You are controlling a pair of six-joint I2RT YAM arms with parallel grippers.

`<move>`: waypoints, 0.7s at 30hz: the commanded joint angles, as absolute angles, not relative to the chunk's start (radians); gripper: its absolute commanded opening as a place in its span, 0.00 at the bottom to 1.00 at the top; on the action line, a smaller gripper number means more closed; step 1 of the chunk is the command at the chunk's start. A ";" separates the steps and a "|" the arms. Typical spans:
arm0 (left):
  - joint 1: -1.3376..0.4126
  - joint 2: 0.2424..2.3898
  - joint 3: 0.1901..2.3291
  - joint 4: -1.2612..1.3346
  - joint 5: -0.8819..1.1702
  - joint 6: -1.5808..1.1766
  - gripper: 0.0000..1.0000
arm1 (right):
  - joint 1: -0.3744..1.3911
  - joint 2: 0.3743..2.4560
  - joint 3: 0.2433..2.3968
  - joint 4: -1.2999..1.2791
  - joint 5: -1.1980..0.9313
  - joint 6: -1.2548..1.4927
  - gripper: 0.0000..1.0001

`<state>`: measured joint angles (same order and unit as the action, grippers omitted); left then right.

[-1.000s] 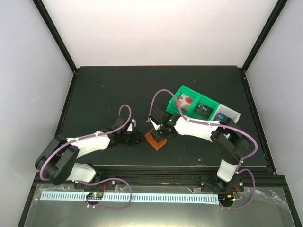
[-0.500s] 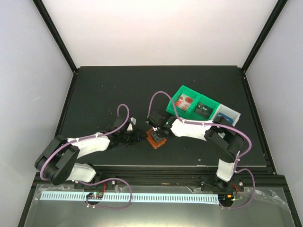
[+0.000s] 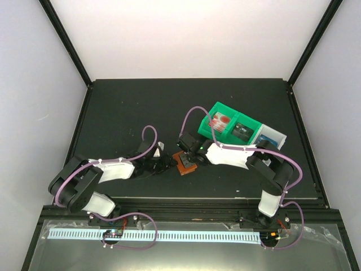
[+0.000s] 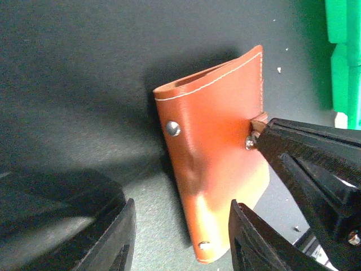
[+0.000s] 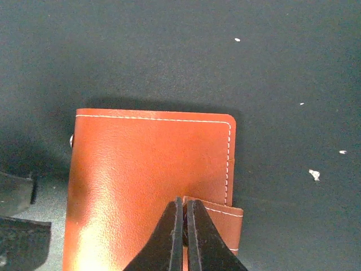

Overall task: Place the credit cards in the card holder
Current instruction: Open the card holder at the center of the board.

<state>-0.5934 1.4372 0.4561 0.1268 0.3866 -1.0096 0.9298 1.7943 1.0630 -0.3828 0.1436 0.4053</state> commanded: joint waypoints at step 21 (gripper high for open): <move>-0.663 1.537 0.597 -0.090 0.165 -0.901 0.17 | 0.847 1.651 0.943 -0.320 0.191 0.504 0.04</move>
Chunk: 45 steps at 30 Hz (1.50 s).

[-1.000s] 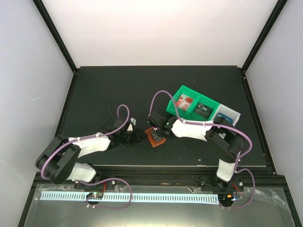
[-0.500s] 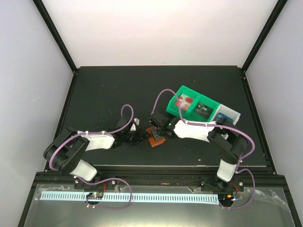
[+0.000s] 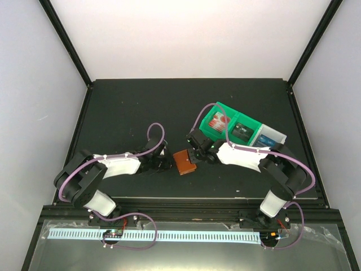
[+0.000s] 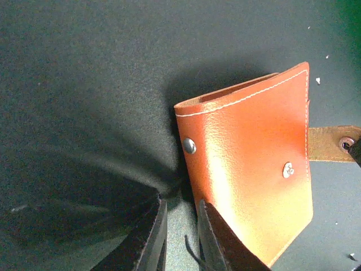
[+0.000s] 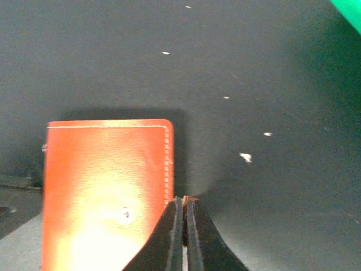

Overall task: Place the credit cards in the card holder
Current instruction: Open the card holder at the center of the board.

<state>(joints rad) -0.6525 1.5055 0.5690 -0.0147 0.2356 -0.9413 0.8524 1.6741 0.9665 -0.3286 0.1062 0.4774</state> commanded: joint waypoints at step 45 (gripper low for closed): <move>-0.614 1.291 0.542 0.064 0.331 -0.852 0.83 | 0.846 1.592 1.085 -0.519 0.069 0.500 0.01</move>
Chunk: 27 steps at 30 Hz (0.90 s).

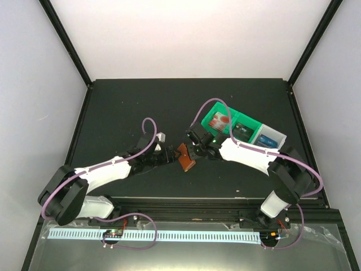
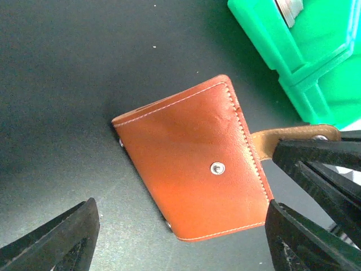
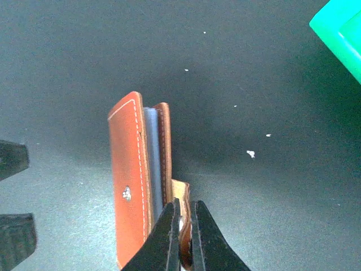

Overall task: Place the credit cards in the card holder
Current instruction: Open the card holder at the center of the board.

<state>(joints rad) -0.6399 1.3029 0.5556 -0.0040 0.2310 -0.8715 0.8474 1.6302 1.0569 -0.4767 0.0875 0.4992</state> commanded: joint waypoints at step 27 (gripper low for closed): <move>-0.583 1.413 0.595 0.045 0.435 -0.779 0.87 | 0.846 1.554 1.064 -0.483 -0.004 0.485 0.01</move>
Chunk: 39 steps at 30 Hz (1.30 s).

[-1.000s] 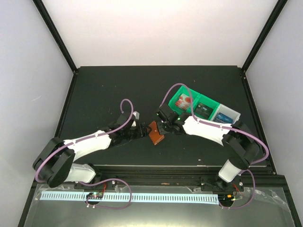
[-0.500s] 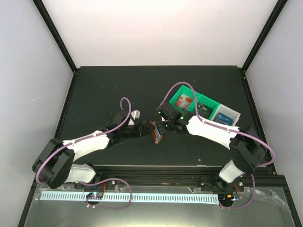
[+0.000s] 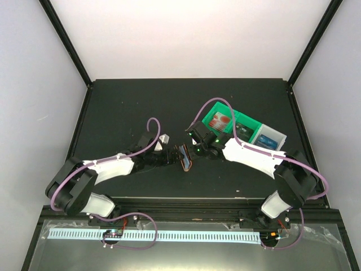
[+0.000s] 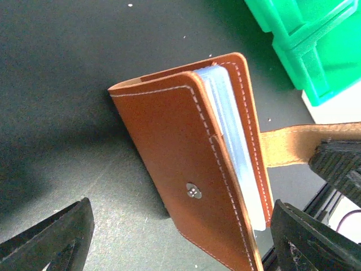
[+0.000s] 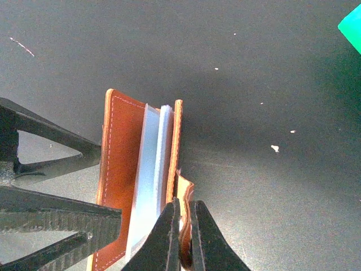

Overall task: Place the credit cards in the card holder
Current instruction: Open the card holder at the center of the board.

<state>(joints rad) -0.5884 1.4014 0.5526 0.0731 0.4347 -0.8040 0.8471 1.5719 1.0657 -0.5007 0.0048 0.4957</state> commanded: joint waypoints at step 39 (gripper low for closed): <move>-0.582 1.484 0.691 -0.089 0.410 -0.715 0.25 | 0.846 1.518 1.070 -0.497 0.071 0.465 0.45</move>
<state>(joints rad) -0.5880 1.4792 0.6395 -0.0662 0.4068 -0.7334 0.8471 1.5902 1.0657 -0.5129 0.0872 0.4908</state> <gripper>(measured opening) 0.302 0.435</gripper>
